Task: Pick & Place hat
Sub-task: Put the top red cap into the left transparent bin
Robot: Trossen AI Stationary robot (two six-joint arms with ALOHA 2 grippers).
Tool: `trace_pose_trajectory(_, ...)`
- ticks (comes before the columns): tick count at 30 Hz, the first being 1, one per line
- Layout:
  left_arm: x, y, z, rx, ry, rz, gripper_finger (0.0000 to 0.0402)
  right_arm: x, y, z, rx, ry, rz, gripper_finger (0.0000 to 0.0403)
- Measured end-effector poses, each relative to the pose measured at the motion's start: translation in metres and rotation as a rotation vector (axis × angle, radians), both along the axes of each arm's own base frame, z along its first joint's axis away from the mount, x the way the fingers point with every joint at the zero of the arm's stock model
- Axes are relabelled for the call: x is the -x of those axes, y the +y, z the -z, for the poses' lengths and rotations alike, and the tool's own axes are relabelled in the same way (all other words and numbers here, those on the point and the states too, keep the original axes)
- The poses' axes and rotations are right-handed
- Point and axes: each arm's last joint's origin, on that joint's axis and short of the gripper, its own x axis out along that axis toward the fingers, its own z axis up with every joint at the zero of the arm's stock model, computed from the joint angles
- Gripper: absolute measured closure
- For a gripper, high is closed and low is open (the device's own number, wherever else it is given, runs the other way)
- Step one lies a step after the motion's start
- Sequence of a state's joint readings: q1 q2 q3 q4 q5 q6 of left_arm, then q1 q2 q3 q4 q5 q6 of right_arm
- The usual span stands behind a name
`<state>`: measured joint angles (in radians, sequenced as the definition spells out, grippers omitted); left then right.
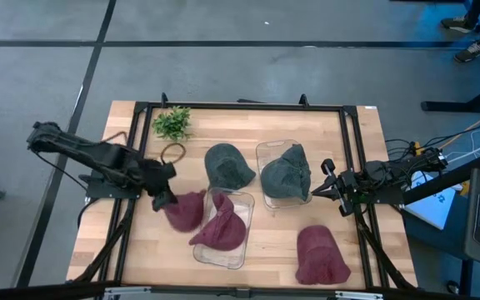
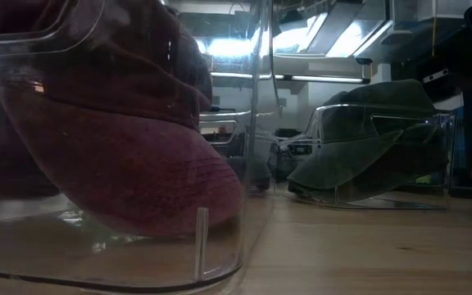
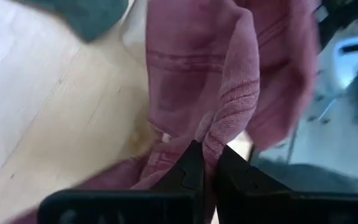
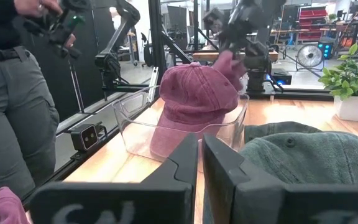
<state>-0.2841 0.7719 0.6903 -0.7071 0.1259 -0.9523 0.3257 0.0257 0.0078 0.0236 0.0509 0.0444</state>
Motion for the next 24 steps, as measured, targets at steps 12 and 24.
trace_pose_trajectory(12, 0.025, 0.009, -0.06, 0.02, -0.276, -0.113, 0.0394, 0.0, 0.0, 0.0, 0.0, 0.0, 0.0, 0.0377)
trace_pose_trajectory(24, 0.027, 0.015, -0.129, -0.1, -0.543, -0.234, 0.0394, 0.0, 0.0, 0.0, 0.0, 0.0, 0.0, 0.0377)
